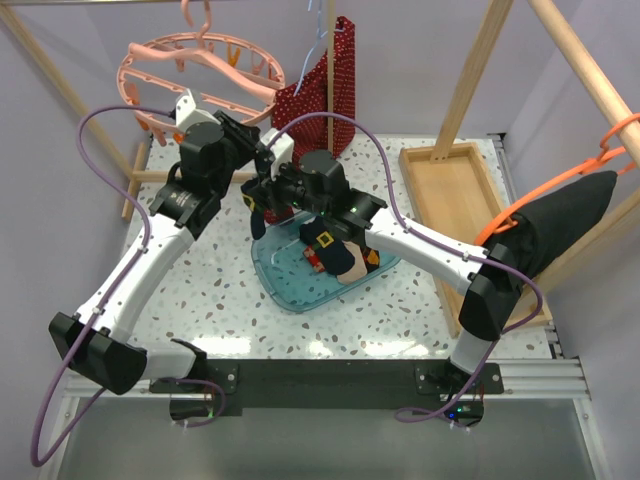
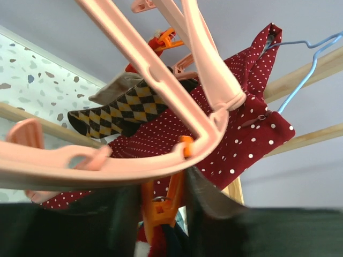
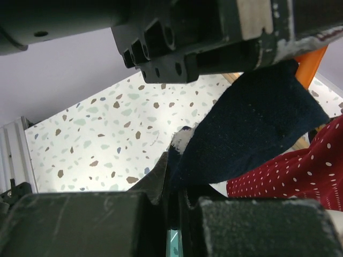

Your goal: Remove the socks clipped to the hanger

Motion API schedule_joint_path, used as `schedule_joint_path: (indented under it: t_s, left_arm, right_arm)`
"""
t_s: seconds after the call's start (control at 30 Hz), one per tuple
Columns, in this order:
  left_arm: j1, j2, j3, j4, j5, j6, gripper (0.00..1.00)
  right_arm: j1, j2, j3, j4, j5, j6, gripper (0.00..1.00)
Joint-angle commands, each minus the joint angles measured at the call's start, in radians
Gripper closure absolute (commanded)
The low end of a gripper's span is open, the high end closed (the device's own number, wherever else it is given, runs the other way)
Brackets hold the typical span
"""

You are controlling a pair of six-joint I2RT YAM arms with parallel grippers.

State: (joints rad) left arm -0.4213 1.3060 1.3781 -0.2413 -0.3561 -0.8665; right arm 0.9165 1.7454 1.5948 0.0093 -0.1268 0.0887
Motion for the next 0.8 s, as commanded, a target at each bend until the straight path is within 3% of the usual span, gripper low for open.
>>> schedule_joint_path:
  t_s: [0.0, 0.23, 0.33, 0.77]
  left_arm:
    - [-0.001, -0.001, -0.005, 0.066, -0.034, 0.044, 0.72]
    - [-0.001, -0.03, -0.014, 0.062, -0.086, 0.066, 0.87]
    - [-0.001, -0.034, -0.011, 0.059, -0.09, 0.078, 0.99]
    - [-0.001, -0.079, -0.001, 0.072, -0.107, 0.214, 1.0]
  right_arm:
    - [0.008, -0.041, 0.034, 0.017, -0.008, -0.015, 1.0]
    - [0.01, -0.052, 0.021, 0.014, 0.01, -0.012, 1.0]
    - [0.01, -0.057, 0.014, 0.0, 0.027, -0.01, 1.0]
    - [0.01, -0.185, -0.182, -0.038, 0.174, -0.017, 1.0]
